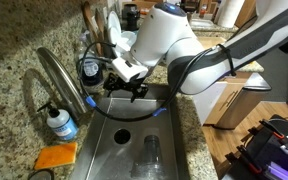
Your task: Open the tap
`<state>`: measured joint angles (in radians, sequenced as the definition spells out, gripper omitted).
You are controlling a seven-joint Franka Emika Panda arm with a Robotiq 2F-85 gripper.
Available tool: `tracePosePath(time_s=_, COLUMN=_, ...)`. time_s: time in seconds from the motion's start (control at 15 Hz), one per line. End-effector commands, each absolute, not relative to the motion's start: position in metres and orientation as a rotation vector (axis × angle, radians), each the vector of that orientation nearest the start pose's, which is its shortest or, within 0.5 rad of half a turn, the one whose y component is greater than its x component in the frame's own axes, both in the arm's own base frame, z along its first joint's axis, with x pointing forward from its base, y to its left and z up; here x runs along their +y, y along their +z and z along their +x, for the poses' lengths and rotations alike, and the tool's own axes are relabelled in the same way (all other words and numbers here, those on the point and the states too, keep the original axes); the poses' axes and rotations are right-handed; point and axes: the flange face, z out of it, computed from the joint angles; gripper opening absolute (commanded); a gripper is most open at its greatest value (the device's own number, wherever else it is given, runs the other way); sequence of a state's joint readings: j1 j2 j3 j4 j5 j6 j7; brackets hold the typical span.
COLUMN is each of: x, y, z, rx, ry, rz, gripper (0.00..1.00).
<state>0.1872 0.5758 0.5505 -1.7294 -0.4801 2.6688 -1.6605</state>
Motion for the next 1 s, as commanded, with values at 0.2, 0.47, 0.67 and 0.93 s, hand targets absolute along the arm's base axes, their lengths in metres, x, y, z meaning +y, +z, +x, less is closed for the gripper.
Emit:
tracePosePath(time_s=0.2, x=0.447, y=0.338, z=0.548, rx=2.746, ry=0.583, rz=0.722, gripper=1.0)
tracePosePath(time_s=0.47, x=0.432, y=0.323, z=0.566, rx=2.762, ry=0.389, rz=0.771, gripper=1.0)
tracePosePath(time_s=0.67, x=0.416, y=0.314, z=0.609, rx=2.755, ry=0.302, rz=0.6, gripper=1.0)
tracePosePath(time_s=0.93, x=0.413, y=0.3, z=0.647, rx=2.842, ry=0.518, rz=0.501, gripper=1.0)
